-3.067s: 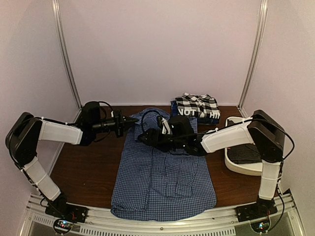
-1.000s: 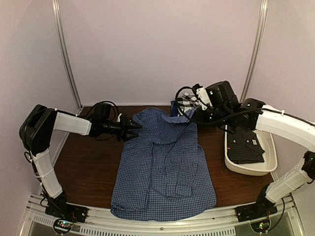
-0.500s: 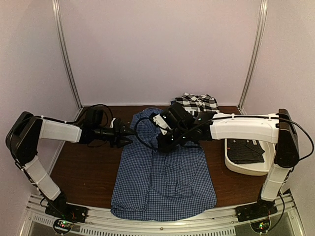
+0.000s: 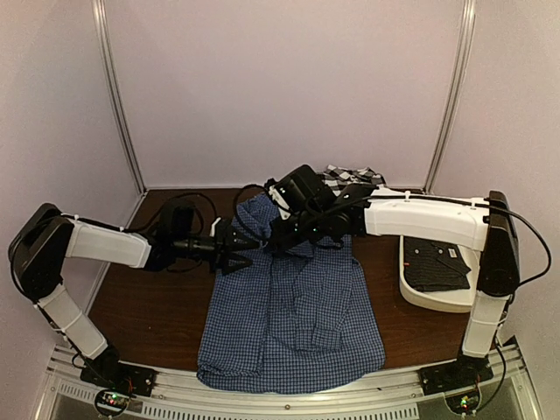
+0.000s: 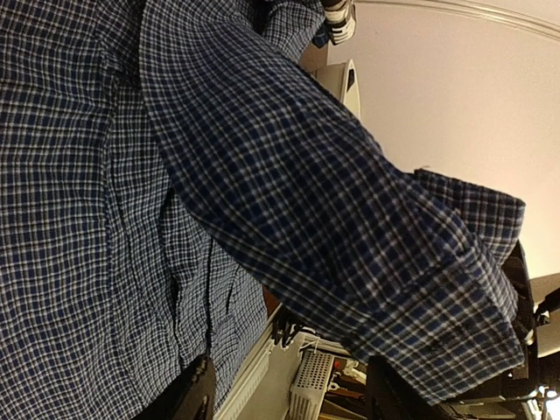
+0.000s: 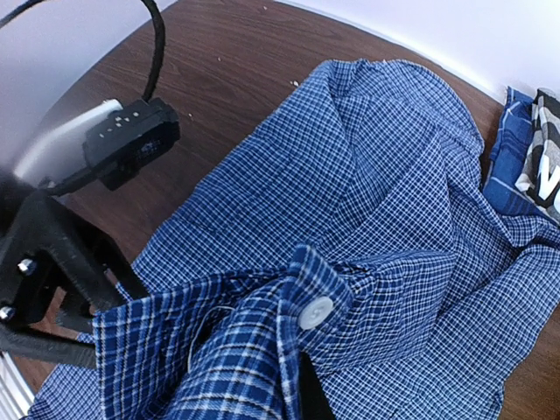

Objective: Fold and stack the long sleeve shirts
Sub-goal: Fold the sleeve of the 1/3-folded shirt.

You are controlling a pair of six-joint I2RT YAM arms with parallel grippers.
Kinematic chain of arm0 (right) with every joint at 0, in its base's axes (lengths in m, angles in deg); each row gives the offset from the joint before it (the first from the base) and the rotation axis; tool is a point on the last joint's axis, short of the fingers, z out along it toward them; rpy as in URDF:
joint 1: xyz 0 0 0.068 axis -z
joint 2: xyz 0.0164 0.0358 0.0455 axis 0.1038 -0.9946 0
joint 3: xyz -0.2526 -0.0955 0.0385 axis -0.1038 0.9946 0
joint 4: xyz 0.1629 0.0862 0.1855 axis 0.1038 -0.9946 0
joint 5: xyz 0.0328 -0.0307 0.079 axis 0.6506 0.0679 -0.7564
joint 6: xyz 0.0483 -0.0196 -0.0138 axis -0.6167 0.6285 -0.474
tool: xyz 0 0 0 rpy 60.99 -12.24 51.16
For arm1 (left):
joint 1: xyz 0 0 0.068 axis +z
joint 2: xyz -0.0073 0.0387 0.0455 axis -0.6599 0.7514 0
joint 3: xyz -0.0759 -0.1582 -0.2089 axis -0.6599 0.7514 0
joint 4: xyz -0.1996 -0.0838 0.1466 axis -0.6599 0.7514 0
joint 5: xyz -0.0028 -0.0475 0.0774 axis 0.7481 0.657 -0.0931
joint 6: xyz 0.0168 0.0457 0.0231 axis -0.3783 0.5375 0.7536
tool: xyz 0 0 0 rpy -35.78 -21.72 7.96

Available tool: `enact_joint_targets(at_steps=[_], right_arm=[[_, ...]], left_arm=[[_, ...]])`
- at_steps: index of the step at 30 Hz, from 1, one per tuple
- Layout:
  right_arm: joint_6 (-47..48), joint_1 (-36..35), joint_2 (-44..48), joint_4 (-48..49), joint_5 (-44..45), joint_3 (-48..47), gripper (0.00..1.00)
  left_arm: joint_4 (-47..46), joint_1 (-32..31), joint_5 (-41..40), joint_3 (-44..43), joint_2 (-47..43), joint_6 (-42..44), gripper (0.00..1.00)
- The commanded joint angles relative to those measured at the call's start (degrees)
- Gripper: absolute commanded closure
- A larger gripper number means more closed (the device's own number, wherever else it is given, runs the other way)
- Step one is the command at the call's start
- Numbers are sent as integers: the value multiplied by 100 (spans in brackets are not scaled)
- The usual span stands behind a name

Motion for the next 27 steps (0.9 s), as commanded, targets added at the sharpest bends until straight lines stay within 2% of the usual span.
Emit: enact_joint_targets(at_steps=[1, 5, 11, 19, 27], right_arm=[[-171, 30, -158, -315, 343, -204, 99], [-205, 121, -213, -337, 306, -233, 99], [-291, 330, -264, -363, 242, -288, 98], [-296, 454, -354, -395, 32, -432, 98], [-310, 454, -183, -326, -187, -217, 98]], left_arm=[[-445, -187, -186, -115, 99, -204, 42], [150, -286, -431, -236, 4, 248, 43], [183, -477, -474, -252, -55, 333, 52], [1446, -871, -977, -1185, 58, 1415, 51], [1725, -899, -1448, -1632, 330, 1460, 49]])
